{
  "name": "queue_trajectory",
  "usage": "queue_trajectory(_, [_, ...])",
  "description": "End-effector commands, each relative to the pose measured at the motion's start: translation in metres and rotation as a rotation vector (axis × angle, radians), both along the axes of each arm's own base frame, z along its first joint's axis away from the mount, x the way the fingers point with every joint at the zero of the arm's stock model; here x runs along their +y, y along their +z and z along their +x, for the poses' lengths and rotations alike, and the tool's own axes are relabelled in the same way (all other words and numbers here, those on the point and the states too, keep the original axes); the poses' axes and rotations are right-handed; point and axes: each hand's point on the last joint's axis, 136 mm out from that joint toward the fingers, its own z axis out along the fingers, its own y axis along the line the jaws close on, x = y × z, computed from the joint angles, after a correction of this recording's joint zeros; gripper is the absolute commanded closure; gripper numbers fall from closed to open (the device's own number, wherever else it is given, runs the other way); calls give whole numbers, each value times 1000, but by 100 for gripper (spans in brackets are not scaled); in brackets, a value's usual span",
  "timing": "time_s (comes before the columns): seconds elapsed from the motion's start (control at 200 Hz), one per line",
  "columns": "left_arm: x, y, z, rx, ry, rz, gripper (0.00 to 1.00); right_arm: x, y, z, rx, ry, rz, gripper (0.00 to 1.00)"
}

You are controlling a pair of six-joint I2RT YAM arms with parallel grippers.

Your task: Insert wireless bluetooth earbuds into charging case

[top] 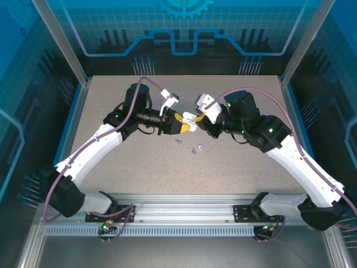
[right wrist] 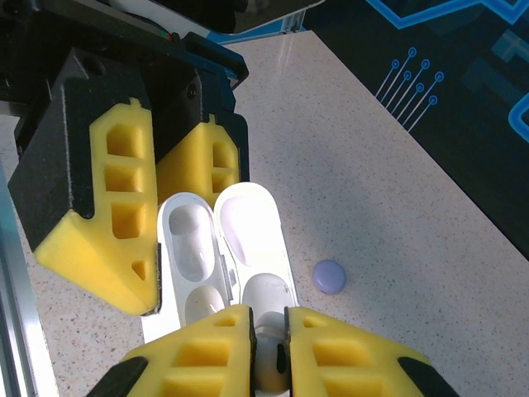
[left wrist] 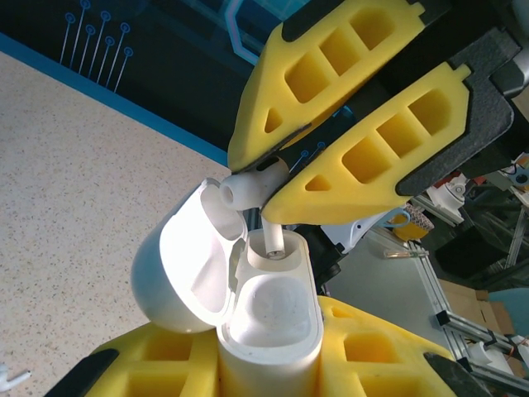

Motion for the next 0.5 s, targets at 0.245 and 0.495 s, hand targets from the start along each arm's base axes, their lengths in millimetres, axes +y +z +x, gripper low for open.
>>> queue_trajectory(0.245, [-2,18,2,-52,-17,-34,95,22,7,-16,45,105,44,83])
queue_trajectory(0.495, [-3,19,4,-63,-9,-41,95,32,10,-17,85,124,76,79])
